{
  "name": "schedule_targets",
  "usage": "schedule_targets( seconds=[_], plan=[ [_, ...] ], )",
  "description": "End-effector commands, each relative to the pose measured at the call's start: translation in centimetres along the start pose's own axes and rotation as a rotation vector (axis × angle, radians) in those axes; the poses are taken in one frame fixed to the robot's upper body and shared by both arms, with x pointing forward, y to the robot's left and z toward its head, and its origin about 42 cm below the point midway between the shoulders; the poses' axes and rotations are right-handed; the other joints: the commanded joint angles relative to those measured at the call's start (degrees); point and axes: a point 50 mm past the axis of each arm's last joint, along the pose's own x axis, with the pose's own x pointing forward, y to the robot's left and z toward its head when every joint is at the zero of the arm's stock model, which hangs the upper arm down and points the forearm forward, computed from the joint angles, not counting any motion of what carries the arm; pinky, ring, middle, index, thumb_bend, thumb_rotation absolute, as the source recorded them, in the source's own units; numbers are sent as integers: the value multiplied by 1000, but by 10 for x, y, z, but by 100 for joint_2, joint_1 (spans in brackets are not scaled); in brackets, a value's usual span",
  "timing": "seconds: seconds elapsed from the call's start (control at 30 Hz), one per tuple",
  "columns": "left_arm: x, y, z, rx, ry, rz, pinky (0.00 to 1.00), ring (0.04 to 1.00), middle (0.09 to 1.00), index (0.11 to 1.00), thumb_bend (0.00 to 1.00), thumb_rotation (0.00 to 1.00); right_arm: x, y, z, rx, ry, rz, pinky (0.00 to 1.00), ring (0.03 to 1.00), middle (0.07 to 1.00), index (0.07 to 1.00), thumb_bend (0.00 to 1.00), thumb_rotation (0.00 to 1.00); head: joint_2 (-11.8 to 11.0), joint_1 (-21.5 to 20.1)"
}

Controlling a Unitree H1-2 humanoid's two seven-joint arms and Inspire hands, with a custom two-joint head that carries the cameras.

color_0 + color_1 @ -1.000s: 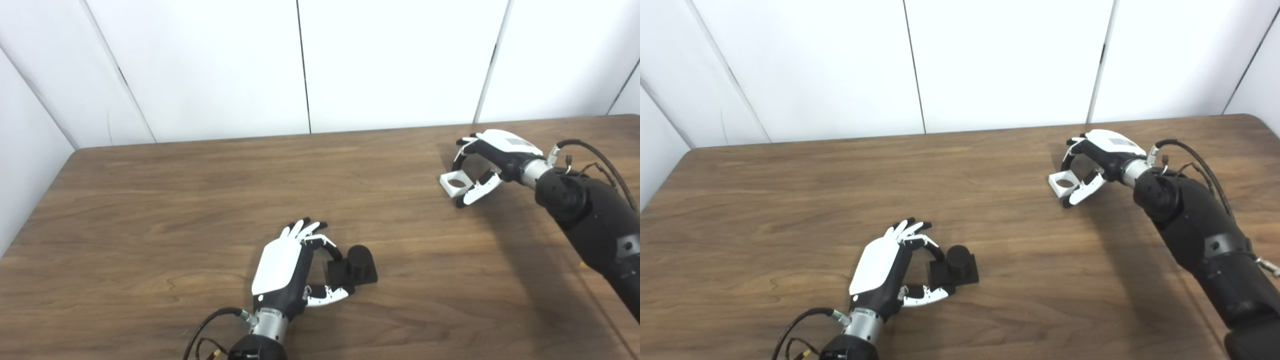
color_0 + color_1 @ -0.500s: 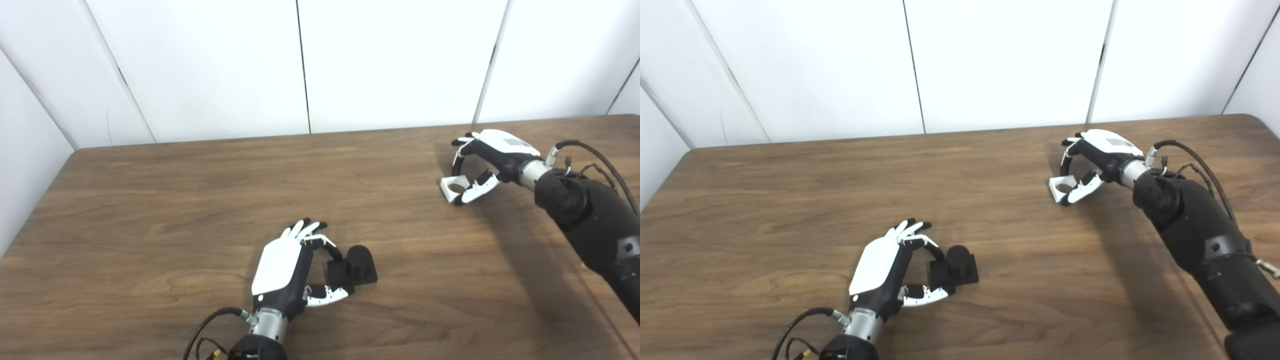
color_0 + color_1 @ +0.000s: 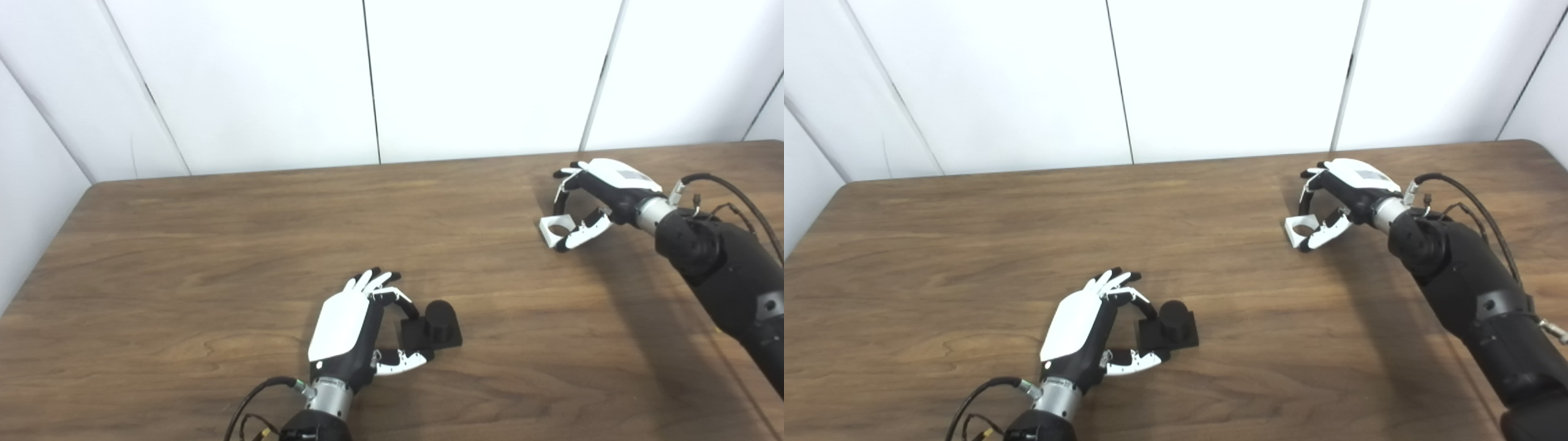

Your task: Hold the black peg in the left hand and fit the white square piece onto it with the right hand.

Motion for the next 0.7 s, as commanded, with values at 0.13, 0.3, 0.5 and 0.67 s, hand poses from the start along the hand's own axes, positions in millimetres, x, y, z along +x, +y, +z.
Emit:
schedule_targets(
  seconds=[0.13, 0.3, 0.5, 0.67],
  plan=[
    [0, -1, -8, 29, 22, -29, 999, 972, 885, 490, 516, 57, -19, -21, 1, 8, -24, -93, 896, 979, 910, 492, 524, 151, -10, -3],
    [1, -1, -10, 32, 24, -30, 1000, 971, 884, 490, 517, 56, -35, -26, 8, 14, -56, -126, 887, 981, 915, 492, 525, 151, -18, -25],
    [2, -1, -10, 49, 24, -34, 995, 966, 885, 490, 517, 59, -55, -33, 24, 4, -107, -152, 908, 1000, 928, 493, 524, 152, -39, -42],
    [3, -2, -10, 55, 19, -33, 983, 961, 882, 490, 517, 60, -71, -38, 41, -21, -152, -171, 929, 1000, 931, 493, 524, 154, -40, -31]
  ],
)
